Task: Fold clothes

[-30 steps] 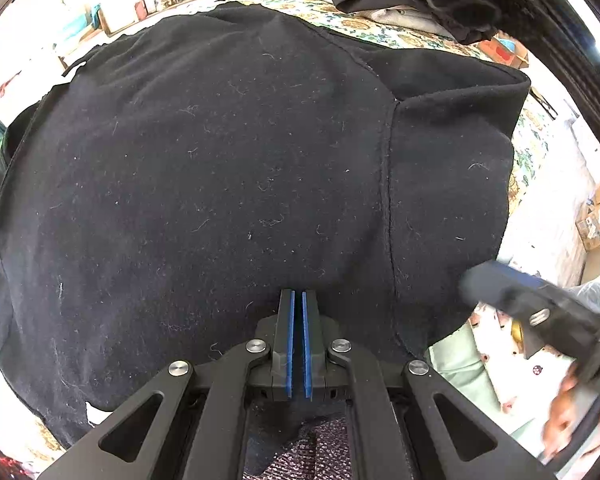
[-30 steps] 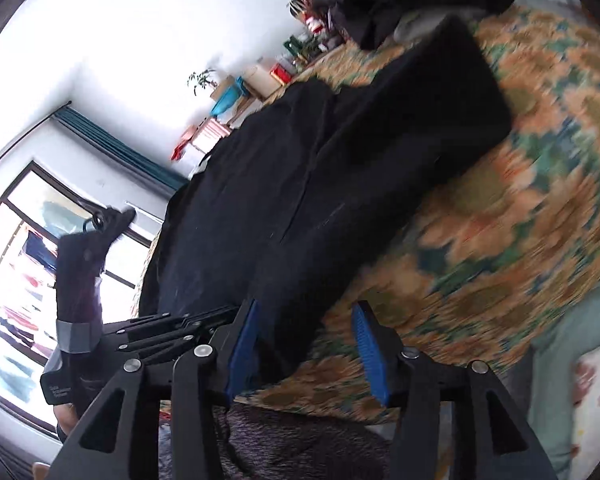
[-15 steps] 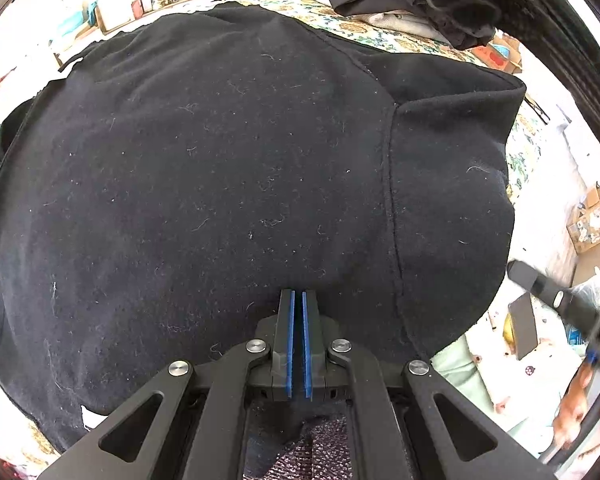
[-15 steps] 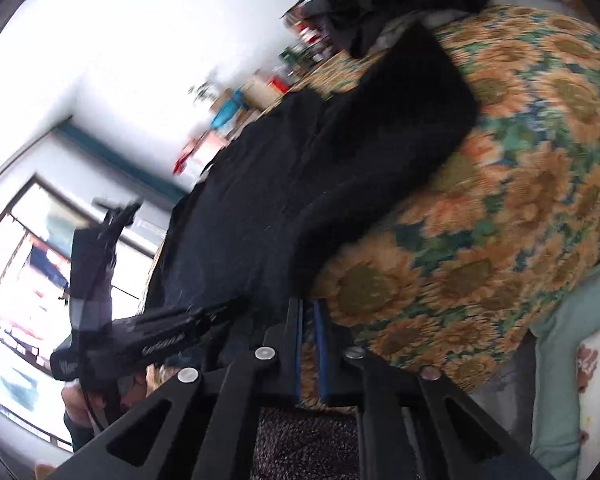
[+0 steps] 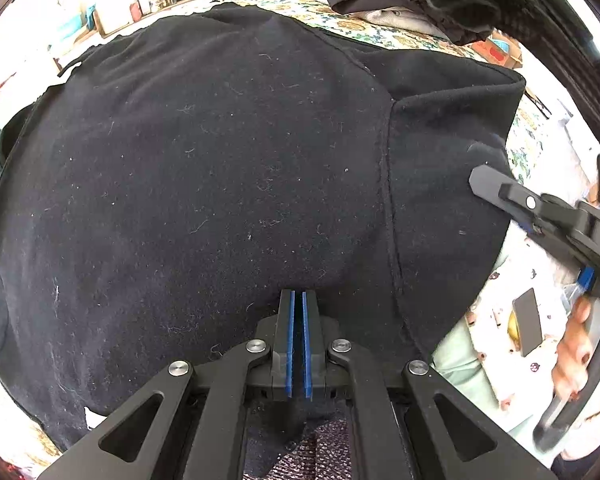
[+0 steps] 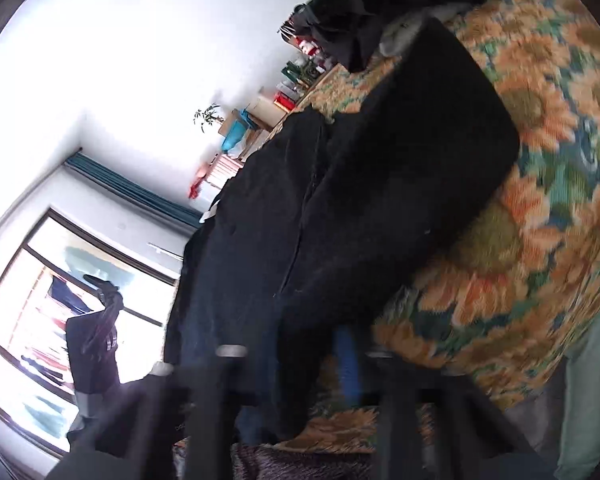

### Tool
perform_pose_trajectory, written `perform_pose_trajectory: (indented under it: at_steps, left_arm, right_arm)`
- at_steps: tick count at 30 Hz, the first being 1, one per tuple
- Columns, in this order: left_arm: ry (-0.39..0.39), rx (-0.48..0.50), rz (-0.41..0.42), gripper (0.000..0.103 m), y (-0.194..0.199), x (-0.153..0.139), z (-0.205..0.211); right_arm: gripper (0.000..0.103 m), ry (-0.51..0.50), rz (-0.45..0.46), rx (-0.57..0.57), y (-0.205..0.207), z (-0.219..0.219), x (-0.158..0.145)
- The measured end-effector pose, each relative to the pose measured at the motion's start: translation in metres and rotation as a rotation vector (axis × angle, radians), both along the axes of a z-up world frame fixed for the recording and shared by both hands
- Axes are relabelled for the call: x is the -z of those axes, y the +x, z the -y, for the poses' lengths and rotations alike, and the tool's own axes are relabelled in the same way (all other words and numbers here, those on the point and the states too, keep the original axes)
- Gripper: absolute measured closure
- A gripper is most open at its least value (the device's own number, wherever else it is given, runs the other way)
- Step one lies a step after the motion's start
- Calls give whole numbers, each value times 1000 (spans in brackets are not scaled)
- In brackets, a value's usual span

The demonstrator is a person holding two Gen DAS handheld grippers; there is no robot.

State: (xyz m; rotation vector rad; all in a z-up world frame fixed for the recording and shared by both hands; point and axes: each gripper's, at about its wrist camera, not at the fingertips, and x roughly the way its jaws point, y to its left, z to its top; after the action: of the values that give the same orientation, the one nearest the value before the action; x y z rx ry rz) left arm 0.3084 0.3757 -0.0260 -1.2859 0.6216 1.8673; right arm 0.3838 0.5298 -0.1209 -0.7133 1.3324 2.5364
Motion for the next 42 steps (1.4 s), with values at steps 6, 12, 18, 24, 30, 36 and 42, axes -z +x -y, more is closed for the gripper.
perform_pose_trajectory:
  at_steps: [6, 12, 18, 24, 30, 36, 42]
  left_arm:
    - [0, 7, 9, 99, -6, -3, 4]
    - [111, 81, 58, 99, -7, -30, -16]
    - [51, 144, -53, 99, 2, -14, -43]
    - [63, 158, -55, 99, -7, -13, -36]
    - [81, 124, -11, 99, -23, -13, -30]
    - [129, 78, 65, 100, -44, -12, -18]
    - [363, -115, 363, 100, -92, 6, 26]
  right_arm:
    - [98, 97, 2, 33, 30, 5, -30]
    - [96, 118, 109, 95, 66, 11, -23]
    - [70, 89, 102, 110, 52, -6, -18]
    - [37, 175, 140, 275, 55, -39, -31]
    - [61, 177, 167, 201, 30, -67, -34]
    - [101, 232, -44, 116, 18, -47, -84]
    - [100, 431, -140, -61, -29, 8, -170]
